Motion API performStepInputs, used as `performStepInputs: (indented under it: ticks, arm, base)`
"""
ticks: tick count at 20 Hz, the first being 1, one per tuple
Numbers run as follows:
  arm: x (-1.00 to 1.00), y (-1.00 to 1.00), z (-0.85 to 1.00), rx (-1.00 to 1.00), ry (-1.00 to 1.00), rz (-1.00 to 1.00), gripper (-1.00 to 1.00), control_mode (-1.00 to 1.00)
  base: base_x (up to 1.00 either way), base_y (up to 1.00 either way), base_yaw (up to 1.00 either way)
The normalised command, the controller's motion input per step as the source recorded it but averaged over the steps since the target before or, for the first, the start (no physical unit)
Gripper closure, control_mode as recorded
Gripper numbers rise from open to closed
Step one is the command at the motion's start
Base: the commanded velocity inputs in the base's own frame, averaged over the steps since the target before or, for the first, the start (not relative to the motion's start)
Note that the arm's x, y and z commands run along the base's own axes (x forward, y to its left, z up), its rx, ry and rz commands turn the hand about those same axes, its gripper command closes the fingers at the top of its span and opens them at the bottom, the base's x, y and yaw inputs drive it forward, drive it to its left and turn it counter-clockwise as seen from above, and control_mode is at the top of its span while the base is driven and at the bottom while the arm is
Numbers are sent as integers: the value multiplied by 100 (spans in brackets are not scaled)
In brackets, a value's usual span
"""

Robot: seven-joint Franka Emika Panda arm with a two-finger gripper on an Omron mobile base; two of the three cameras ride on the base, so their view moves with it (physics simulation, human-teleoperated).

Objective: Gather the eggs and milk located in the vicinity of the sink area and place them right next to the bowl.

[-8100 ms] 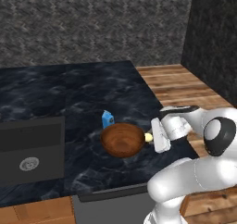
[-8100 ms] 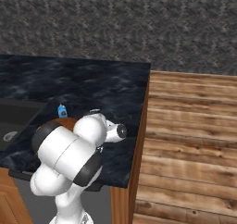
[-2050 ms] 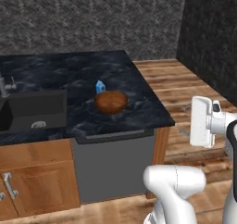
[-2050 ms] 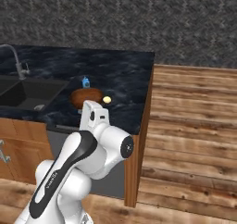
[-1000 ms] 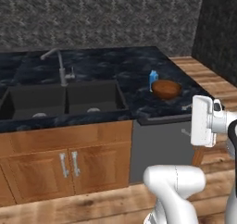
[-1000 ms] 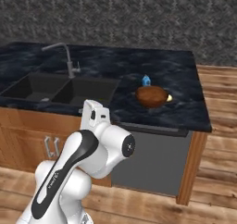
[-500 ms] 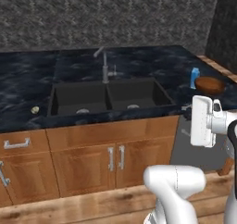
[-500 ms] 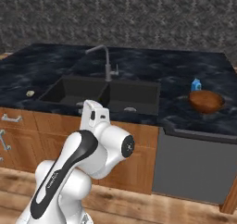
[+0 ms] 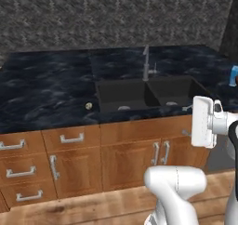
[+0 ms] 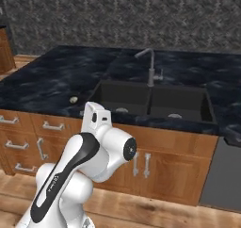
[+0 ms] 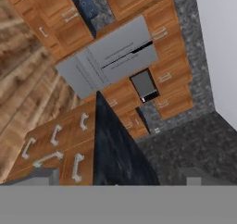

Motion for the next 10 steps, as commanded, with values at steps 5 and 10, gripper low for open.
performStepInputs:
  ticks: [5,10]
  arm:
    - [0,0,0,0,0,0,-100,100]
    - [0,0,0,0,0,0,-100,100]
  base:
    - [18,100,1]
    - [31,49,0]
